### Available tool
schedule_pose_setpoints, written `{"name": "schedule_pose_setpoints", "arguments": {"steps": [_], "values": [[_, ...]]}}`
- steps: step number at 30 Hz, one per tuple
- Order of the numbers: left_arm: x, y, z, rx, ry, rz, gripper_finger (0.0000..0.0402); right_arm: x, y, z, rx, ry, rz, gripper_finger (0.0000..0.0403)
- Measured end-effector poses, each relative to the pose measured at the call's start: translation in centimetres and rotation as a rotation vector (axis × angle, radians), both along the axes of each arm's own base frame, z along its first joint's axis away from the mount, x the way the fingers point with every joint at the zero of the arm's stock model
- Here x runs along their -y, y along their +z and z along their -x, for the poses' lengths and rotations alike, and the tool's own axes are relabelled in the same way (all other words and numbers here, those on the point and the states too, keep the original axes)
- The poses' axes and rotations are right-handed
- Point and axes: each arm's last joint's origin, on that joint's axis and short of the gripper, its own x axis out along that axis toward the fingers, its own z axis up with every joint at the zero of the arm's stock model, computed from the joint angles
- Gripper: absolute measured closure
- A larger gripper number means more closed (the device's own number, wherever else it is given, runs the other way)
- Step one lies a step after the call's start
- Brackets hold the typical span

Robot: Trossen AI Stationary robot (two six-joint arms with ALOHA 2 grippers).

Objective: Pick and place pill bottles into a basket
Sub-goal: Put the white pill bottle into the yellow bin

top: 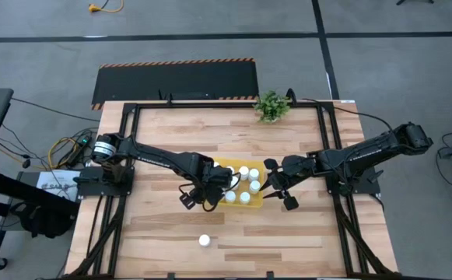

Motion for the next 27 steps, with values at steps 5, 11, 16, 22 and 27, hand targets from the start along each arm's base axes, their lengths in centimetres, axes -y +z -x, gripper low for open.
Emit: {"name": "schedule_pose_setpoints", "arguments": {"steps": [5,11,16,22,27], "values": [[0.00,0.00,0.00,0.001,-0.005,0.000,0.0226,0.00,0.00,0.00,0.000,0.000,0.000,0.0278],[0.01,0.01,0.00,0.001,-0.006,0.002,0.0226,0.00,0.00,0.00,0.000,0.000,0.000,0.0278],[0.01,0.02,0.00,0.002,-0.008,0.002,0.0226,0.00,0.00,0.00,0.000,0.000,0.000,0.0278],[0.01,0.02,0.00,0.002,-0.008,0.002,0.0226,0.00,0.00,0.00,0.000,0.000,0.000,0.0278],[0.01,0.03,0.01,0.002,-0.009,0.003,0.0226,0.00,0.00,0.00,0.000,0.000,0.000,0.0278]]}}
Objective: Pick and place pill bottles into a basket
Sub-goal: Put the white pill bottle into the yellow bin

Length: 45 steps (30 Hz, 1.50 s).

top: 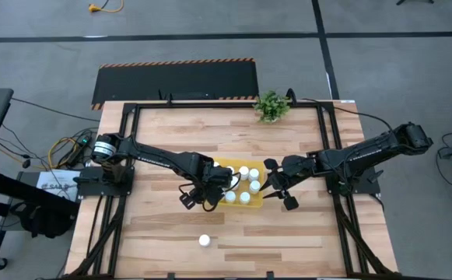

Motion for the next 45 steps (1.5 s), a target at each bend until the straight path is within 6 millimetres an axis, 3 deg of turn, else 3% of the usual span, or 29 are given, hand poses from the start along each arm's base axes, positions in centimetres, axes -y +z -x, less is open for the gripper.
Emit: {"name": "schedule_pose_setpoints", "arguments": {"steps": [10,24,34,45], "values": [[0.0,-1.0,0.3,-0.010,-0.002,0.008,0.0203,0.0,0.0,0.0,0.000,0.000,0.000,0.0278],[-0.2,-0.8,0.4,-0.007,-0.002,-0.008,0.0193,0.0,0.0,0.0,0.000,-0.001,0.000,0.0278],[0.3,2.9,2.0,-0.017,-0.016,-0.090,0.0193,0.0,0.1,-0.1,0.010,-0.003,-0.003,0.0278],[3.1,7.5,8.3,-0.099,-0.051,-0.204,0.0193,0.0,0.3,-0.2,0.017,-0.038,-0.054,0.0278]]}}
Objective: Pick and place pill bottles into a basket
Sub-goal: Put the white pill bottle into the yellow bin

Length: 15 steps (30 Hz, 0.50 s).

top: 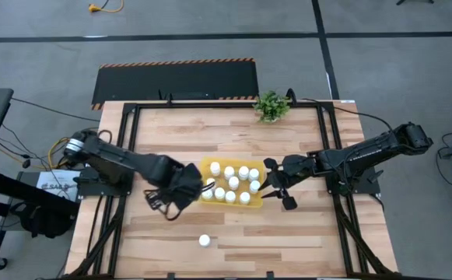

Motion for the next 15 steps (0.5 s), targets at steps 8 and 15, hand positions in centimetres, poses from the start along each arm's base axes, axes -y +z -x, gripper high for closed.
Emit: {"name": "schedule_pose_setpoints", "arguments": {"steps": [8,15], "values": [[2.5,0.4,3.6,0.000,-0.036,0.044,0.0194,0.0,0.0,0.0,-0.017,-0.032,-0.048,0.0278],[2.9,-1.5,4.1,0.213,0.000,0.208,0.0194,-0.4,0.3,0.0,-0.041,-0.054,-0.096,0.0278]]}}
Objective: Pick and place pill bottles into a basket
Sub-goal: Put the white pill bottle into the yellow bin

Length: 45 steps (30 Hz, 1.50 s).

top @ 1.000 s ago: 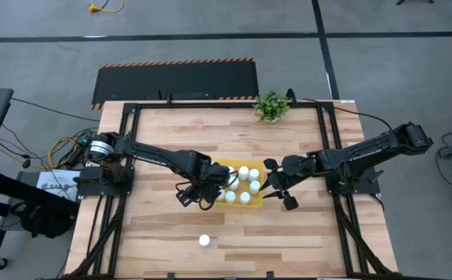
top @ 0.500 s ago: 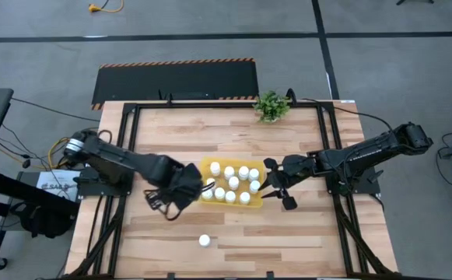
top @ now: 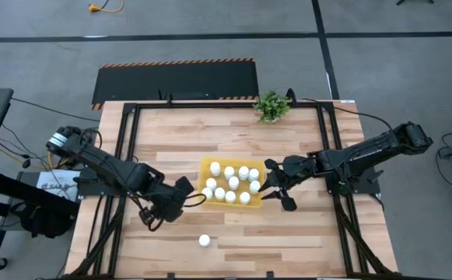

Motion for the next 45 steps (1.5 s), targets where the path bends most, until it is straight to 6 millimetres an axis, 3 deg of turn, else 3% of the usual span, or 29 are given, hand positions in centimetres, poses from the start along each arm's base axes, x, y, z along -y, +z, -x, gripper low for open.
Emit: {"name": "schedule_pose_setpoints", "arguments": {"steps": [5,14,25,32,45], "values": [[0.1,0.2,-0.8,0.183,0.129,0.119,0.0194,-0.9,1.2,0.0,-0.009,0.097,0.084,0.0278],[0.9,1.6,-2.5,0.349,0.271,0.314,0.0194,-1.8,2.3,0.3,-0.031,0.234,0.210,0.0278],[4.2,-0.2,-5.8,0.341,0.336,0.306,0.0194,-3.7,2.2,1.1,0.015,0.401,0.301,0.0278],[5.7,-0.8,-7.9,0.318,0.369,0.237,0.0194,-4.2,2.2,1.3,-0.008,0.384,0.258,0.0278],[8.5,-3.4,-9.1,0.180,0.447,0.177,0.0194,-6.0,2.1,2.2,-0.003,0.470,0.264,0.0278]]}}
